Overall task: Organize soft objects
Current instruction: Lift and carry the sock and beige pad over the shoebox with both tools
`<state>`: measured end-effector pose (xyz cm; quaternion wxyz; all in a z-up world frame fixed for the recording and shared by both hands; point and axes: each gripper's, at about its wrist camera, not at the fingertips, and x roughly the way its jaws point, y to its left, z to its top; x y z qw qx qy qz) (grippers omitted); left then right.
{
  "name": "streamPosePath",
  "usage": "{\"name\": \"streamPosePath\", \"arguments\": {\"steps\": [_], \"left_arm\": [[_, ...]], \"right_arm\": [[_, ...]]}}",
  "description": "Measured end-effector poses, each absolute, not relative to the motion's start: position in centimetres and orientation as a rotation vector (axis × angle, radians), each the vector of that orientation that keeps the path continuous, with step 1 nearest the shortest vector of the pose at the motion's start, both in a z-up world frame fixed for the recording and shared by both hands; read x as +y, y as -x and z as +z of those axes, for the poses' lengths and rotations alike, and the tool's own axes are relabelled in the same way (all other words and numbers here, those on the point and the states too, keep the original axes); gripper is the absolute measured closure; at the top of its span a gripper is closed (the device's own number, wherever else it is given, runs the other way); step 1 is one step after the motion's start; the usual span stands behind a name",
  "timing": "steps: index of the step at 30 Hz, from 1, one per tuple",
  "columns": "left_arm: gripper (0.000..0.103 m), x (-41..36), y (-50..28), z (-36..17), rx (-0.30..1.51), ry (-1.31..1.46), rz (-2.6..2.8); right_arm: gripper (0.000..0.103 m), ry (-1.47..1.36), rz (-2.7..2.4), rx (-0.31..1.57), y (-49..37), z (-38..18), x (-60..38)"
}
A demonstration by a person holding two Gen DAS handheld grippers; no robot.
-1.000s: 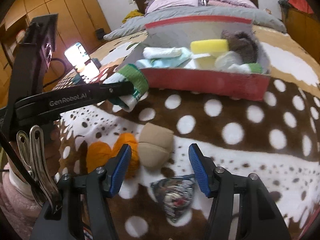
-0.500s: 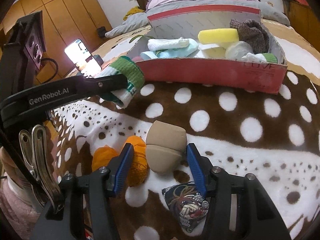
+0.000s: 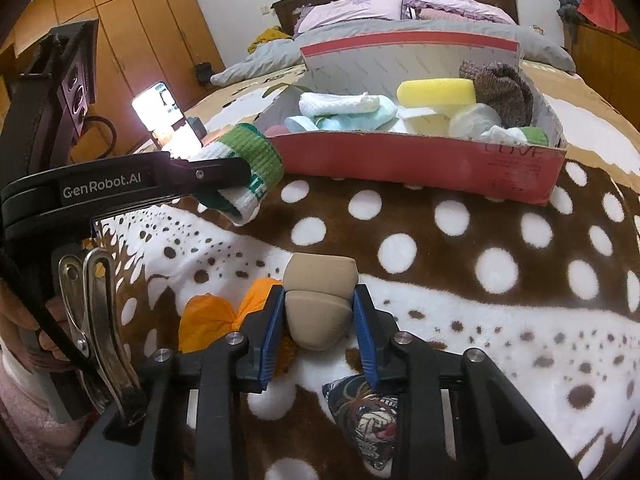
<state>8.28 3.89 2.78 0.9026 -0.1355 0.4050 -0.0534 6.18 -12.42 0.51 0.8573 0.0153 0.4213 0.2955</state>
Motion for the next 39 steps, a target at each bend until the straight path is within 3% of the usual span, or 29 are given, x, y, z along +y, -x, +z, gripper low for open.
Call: {"name": "streamPosePath", "arguments": {"steps": [39], "left_arm": [[0.078, 0.3, -10.8, 7.1, 0.761, 0.216, -0.177]], "right_arm": [[0.070, -0.044, 0.557, 0.711, -8.7, 7.0, -16.3]]}}
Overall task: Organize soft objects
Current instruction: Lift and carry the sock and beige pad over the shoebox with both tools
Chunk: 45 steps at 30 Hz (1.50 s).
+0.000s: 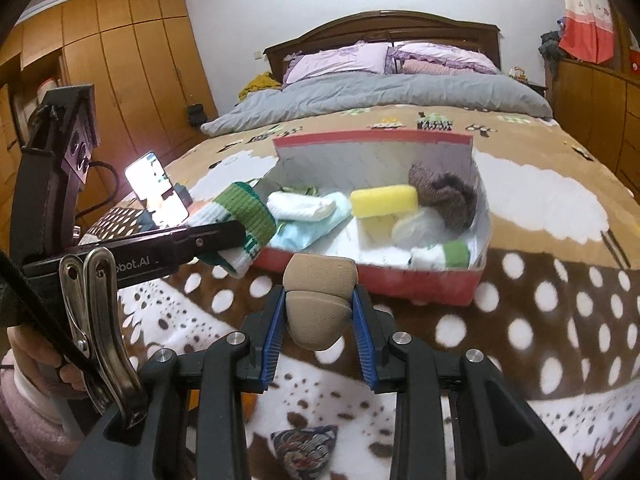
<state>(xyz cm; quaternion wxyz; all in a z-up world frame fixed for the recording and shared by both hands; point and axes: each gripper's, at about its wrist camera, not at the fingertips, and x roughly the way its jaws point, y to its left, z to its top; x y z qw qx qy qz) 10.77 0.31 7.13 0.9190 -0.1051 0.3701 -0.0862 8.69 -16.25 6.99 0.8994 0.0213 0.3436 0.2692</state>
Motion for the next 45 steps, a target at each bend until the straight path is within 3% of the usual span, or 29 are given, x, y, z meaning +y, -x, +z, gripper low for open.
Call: {"name": "streamPosePath", "arguments": {"steps": [15, 45], "left_arm": [[0.078, -1.5, -14.9, 7.5, 0.742, 0.171, -0.180], [0.077, -3.2, -19.2, 1.4, 0.848, 0.127, -0.157]], "right_arm": [[0.070, -0.050, 0.477, 0.672, -12.8, 8.1, -18.2], [0.069, -0.027, 0.394, 0.721, -18.6, 4.1, -19.0]]}}
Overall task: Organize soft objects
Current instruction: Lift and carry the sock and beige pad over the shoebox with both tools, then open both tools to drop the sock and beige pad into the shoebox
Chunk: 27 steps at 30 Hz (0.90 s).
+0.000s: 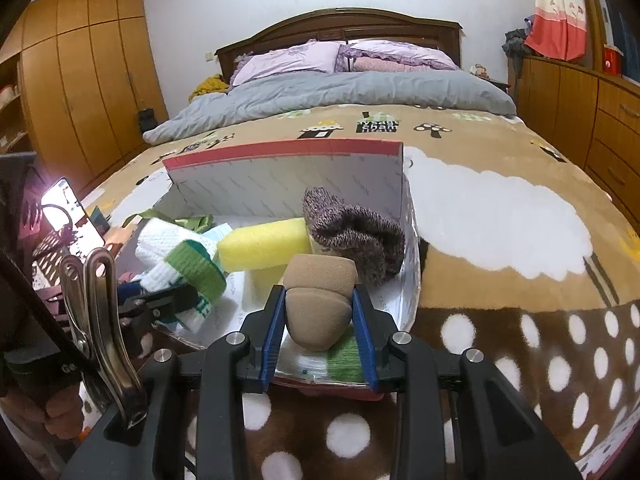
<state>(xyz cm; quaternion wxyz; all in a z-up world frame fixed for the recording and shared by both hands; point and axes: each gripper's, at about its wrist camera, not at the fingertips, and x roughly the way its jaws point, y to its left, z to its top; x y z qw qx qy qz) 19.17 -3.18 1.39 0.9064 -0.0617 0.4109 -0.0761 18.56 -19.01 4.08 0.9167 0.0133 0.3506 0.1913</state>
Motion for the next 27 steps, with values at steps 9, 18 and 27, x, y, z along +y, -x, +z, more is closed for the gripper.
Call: {"name": "streamPosePath", "arguments": {"steps": [9, 18, 27], "left_arm": [[0.075, -3.6, -19.1, 1.0, 0.845, 0.104, -0.155], [0.063, -3.9, -19.1, 1.0, 0.849, 0.096, -0.166], [0.047, -3.9, -18.8, 1.1, 0.848, 0.102, -0.147]], "right_arm": [[0.069, -0.017, 0.378, 0.727, -18.7, 3.0, -18.8], [0.069, -0.025, 0.375, 0.727, -18.6, 3.0, -18.7], [0.058, -0.036, 0.394, 0.706, -18.4, 3.2, -18.8]]}}
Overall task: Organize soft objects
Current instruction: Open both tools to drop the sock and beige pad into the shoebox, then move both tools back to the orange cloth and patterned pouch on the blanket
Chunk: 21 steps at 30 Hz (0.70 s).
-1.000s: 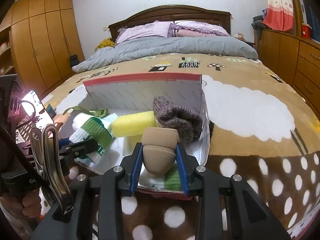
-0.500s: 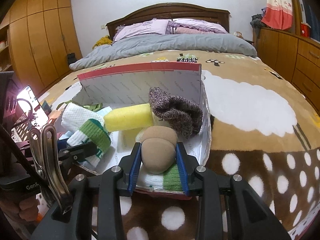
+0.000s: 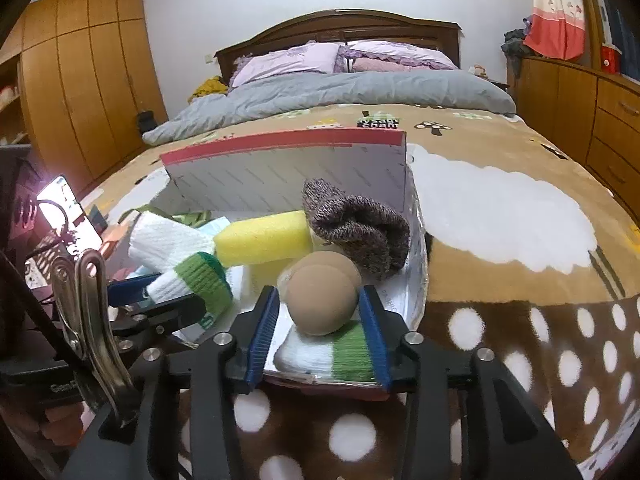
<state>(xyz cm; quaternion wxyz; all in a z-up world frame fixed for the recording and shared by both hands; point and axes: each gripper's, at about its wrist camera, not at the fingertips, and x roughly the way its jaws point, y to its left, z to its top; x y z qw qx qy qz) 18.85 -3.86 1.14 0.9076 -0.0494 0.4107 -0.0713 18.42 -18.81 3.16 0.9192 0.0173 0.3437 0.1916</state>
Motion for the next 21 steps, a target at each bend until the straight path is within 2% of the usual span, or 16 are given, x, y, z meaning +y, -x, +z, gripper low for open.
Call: {"name": "streamPosePath", "arguments": {"steps": [3, 21], "left_arm": [[0.047, -3.6, -18.7, 1.3, 0.844, 0.109, -0.144], [0.047, -2.3, -15.3, 4.0, 0.814, 0.133, -0.163]], "right_arm": [[0.053, -0.042, 0.399, 0.695, -18.1, 3.4, -18.9], [0.052, -0.065, 0.398, 0.658, -15.5, 5.7, -19.4]]}}
